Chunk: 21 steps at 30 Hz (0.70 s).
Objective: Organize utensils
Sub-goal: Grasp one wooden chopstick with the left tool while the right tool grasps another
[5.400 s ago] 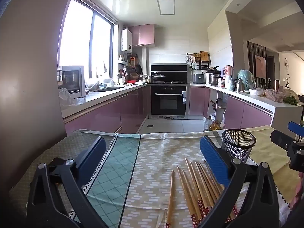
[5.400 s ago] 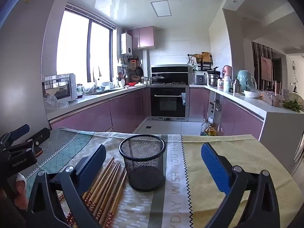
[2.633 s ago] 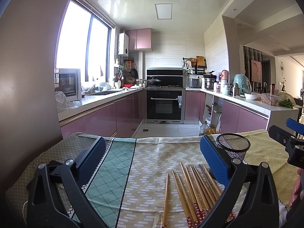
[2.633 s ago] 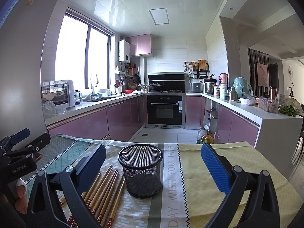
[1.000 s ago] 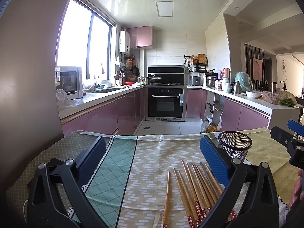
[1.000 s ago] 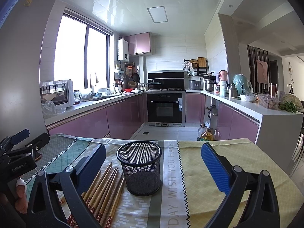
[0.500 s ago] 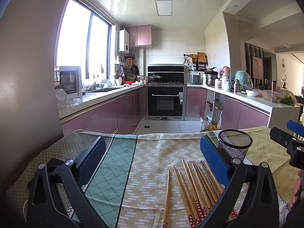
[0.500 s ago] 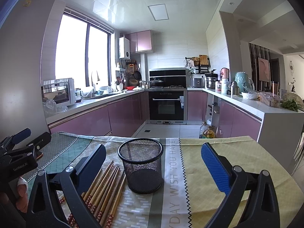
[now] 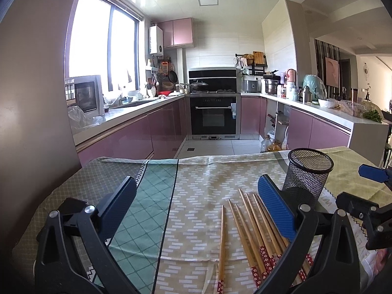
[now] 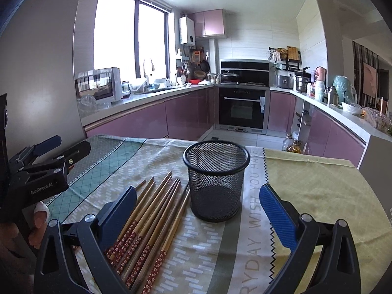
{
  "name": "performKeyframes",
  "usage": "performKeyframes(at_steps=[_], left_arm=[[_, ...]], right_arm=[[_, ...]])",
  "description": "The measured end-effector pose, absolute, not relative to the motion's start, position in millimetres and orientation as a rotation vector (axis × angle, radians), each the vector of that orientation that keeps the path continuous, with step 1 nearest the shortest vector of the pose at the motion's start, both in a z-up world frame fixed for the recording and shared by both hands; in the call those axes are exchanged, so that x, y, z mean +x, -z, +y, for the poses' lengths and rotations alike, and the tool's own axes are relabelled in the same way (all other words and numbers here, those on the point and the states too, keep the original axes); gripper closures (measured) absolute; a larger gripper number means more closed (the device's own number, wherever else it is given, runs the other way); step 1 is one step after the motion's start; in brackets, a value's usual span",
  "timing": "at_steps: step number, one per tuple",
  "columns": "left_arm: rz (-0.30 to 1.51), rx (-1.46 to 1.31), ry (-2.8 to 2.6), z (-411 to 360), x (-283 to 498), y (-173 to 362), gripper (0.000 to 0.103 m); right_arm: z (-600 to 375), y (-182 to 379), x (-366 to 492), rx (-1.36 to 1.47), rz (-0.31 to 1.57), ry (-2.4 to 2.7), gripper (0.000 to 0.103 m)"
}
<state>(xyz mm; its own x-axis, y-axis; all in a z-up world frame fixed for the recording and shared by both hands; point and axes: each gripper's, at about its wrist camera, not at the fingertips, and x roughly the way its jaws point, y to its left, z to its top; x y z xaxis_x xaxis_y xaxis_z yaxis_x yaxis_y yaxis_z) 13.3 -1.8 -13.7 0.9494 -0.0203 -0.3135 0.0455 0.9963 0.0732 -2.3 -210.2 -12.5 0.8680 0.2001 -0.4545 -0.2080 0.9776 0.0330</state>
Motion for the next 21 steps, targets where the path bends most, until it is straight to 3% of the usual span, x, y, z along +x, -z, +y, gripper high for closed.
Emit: performKeyframes(at_steps=[2,6,17,21], left_arm=[[0.338,0.099,0.035,-3,16,17,0.005],[0.395,0.122,0.048,-2,25,24,0.007],[0.656,0.213,0.180,-3,55,67,0.044],[0.707,0.216,0.216,-8,64,78,0.052]], right_arm=[[-202,19,1,-0.038,0.519,-0.254,0.007],[-188,31,10,-0.071,0.609,-0.298,0.022],[-172,62,42,-0.063,0.822,-0.343,0.054],[-176,67,52,-0.028,0.858,-0.346,0.066]])
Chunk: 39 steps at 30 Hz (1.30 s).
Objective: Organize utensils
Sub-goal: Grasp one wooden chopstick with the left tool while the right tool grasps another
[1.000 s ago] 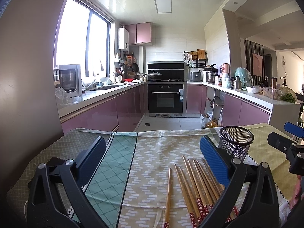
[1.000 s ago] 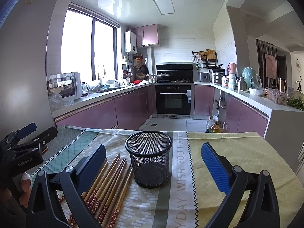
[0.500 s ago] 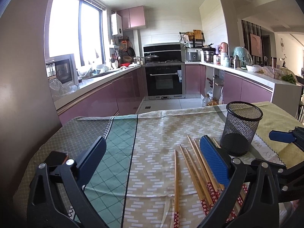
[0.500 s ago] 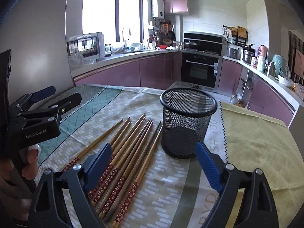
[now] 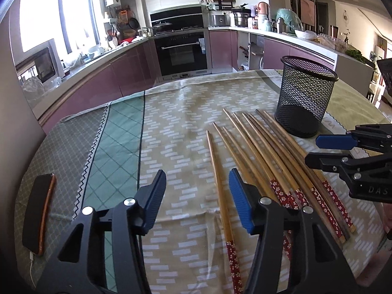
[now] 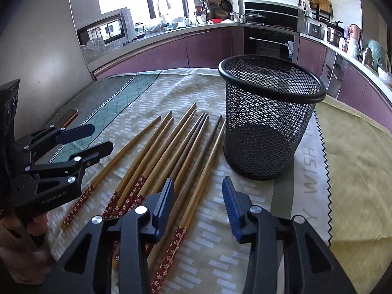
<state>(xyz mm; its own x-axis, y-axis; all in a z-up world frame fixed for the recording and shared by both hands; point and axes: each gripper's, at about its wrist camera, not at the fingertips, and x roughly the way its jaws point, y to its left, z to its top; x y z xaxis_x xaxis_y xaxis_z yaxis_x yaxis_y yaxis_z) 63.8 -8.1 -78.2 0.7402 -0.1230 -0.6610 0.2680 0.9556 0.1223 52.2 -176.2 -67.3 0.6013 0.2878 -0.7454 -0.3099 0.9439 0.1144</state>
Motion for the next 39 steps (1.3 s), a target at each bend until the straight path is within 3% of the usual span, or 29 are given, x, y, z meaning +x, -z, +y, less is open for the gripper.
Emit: performKeyframes(at_steps=[6,12,16,18,21,28,39], left_arm=[[0.772,0.219,0.258,-13,74,90,0.062],[0.851,0.177,0.294,-12,90,97,0.075],[0.877,0.138,0.327,-14,99,98,0.094],[0.879,0.129,0.322,-16,100,98,0.094],[0.880,0.097,0.327,-15,99,97,0.095],[0.842,0.038,0.375,-7,90,76,0.095],[0.699,-0.095,0.563,4,70,1,0.095]], right_arm=[[-182,75,64,0.000,0.906,-0.327,0.077],[-176,78,73,-0.037,0.925,-0.320,0.077],[-175,79,81,-0.011,0.936,-0.320,0.084],[-181,80,82,0.036,0.946,-0.341,0.094],[-187,81,82,0.087,0.947,-0.353,0.097],[-196,64,67,0.138,0.880,-0.416,0.097],[-221,9,39,0.181,0.663,-0.510,0.097]])
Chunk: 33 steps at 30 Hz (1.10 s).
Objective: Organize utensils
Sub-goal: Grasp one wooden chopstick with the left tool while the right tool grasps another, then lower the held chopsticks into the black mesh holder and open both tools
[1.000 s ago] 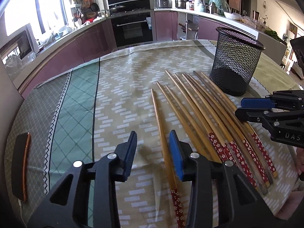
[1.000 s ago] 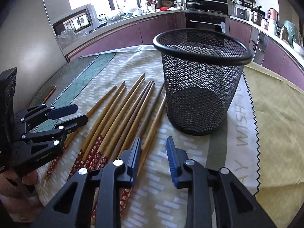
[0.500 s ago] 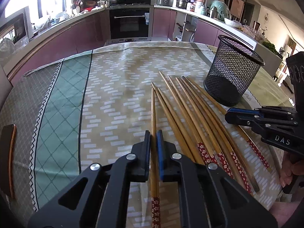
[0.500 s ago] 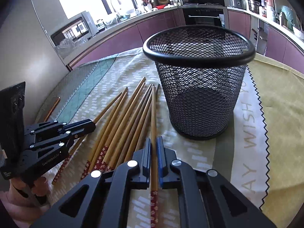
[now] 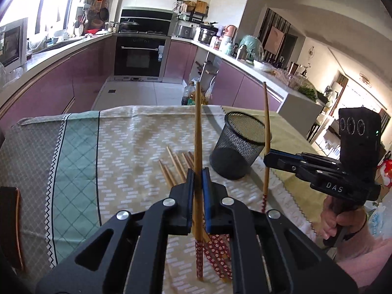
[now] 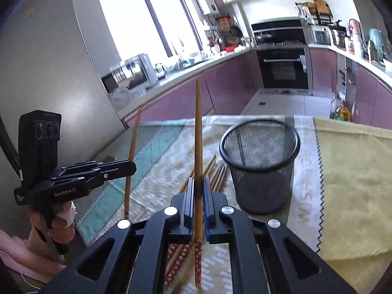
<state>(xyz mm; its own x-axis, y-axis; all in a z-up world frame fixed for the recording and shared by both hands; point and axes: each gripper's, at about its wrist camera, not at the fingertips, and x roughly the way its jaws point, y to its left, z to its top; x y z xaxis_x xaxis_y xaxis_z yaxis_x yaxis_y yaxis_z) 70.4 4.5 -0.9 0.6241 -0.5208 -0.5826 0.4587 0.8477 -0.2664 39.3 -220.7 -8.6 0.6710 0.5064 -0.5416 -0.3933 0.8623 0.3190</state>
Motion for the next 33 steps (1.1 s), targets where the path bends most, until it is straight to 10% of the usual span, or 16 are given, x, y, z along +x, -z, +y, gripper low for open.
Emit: performKeyframes(at_steps=[19,33], left_arm=[[0.446,-0.183,0.718,-37,100,-108,0.096],[0.620,-0.014,0.713,-104,141,-66,0.096]], right_arm=[[-270,-94,55,0.178,0.414,-0.482,0.097],[-270,-47,105,0.123,0.592,-0.447,0.097]])
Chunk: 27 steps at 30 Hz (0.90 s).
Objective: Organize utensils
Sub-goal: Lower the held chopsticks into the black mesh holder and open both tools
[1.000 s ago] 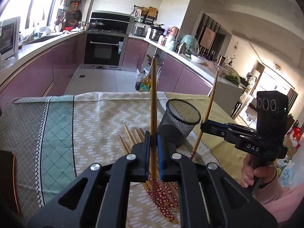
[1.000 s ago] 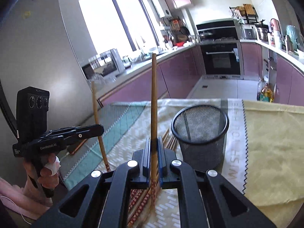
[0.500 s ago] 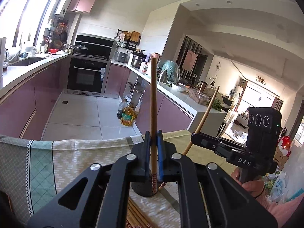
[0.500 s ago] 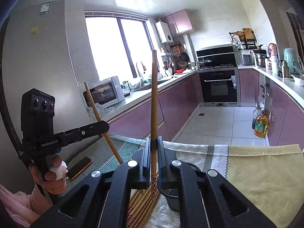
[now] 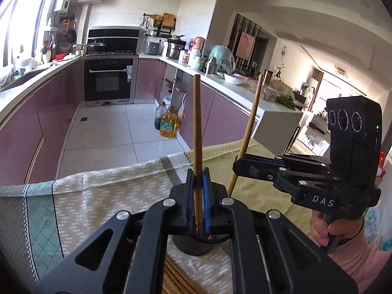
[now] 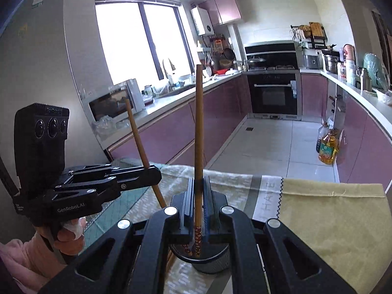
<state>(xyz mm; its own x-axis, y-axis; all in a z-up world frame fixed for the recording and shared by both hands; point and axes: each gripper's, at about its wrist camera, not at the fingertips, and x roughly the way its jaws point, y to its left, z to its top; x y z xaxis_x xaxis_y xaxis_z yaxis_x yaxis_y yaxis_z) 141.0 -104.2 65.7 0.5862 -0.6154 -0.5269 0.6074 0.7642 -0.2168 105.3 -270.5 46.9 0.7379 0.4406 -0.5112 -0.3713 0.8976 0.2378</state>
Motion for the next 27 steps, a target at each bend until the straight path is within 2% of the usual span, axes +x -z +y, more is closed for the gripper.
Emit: performKeyframes(at_steps=[6,12,14,16,21,23,27], left_arm=[[0.692,0.002,0.707,-117,160,-40,0.095],[0.710,0.010,0.685,-120,168,-29,0.094],[0.701,0.010,0.675,-121,168,-30,0.086],[0.688,0.007,0.660,-116,166,-30,0.083],[0.604,-0.003,0.592,-93,144,-42,0.070],[0.565,0.000,0.564,-80,133,-46,0.057],[0.506,0.010,0.511,-50,105,-48,0.046]], right_arm=[[-260,-20,128,0.102,0.718,-0.442,0.097],[-258,-24,140,0.121,0.736,-0.422,0.095],[-260,-25,139,0.132,0.728,-0.412,0.095],[-262,-26,137,0.143,0.716,-0.408,0.091],[-267,-36,119,0.143,0.647,-0.398,0.073],[-268,-42,105,0.142,0.611,-0.412,0.069],[-260,-50,72,0.122,0.549,-0.492,0.055]])
